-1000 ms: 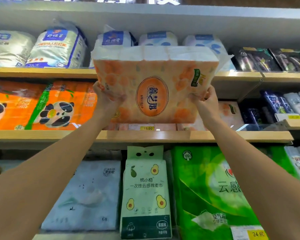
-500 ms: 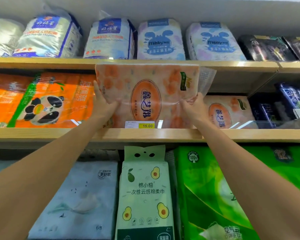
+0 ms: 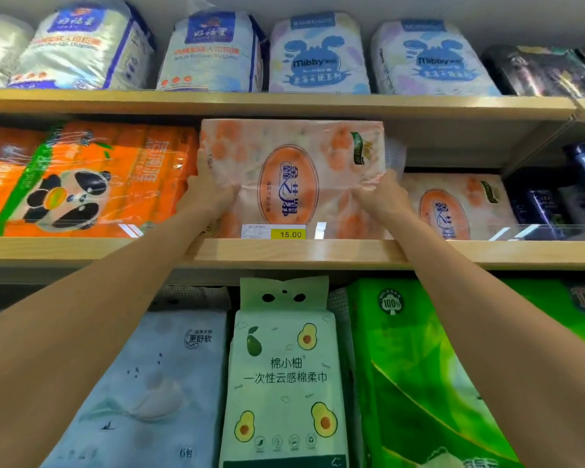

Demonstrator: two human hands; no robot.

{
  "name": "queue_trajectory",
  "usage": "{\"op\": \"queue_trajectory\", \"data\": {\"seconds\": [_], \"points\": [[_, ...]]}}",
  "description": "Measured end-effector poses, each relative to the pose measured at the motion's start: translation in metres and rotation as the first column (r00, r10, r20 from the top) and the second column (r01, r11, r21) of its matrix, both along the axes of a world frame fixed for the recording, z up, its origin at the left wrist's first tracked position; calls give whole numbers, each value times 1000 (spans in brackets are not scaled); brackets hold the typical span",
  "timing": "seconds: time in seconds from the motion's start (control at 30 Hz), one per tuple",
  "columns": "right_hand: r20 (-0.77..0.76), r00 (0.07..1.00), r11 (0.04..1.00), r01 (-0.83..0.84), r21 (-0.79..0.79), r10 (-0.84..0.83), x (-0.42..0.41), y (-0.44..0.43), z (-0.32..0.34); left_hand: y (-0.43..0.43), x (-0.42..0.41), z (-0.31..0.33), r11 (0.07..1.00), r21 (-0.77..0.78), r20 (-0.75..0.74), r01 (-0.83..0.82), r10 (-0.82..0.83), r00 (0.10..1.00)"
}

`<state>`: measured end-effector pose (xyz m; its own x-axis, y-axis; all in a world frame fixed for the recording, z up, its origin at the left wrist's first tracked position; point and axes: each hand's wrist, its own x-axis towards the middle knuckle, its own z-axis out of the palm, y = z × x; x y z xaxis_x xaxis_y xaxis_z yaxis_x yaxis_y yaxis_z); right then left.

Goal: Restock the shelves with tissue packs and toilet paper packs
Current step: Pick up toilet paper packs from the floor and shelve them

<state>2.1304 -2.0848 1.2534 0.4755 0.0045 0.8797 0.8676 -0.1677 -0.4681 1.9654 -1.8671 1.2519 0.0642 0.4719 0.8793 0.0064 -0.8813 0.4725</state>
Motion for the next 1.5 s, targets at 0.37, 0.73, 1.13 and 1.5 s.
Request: {"op": "queue_trajectory", "data": {"seconds": [0.37, 0.73, 1.13, 1.5], "points": [[69, 997, 996, 25, -85, -19, 2, 0, -4, 4, 4, -2, 985, 116, -13, -129, 131, 991], [137, 984, 977, 136, -162, -114, 1, 3, -8, -2, 4, -8, 932, 214, -102, -292, 319, 942], [124, 984, 983, 146, -110, -132, -2, 1, -11, -5, 0, -14, 927, 242, -104, -285, 317, 943], [282, 937, 975, 221, -20, -207, -29, -2, -28, -20, -15, -37, 933, 265, -49, -244, 266, 963]]}}
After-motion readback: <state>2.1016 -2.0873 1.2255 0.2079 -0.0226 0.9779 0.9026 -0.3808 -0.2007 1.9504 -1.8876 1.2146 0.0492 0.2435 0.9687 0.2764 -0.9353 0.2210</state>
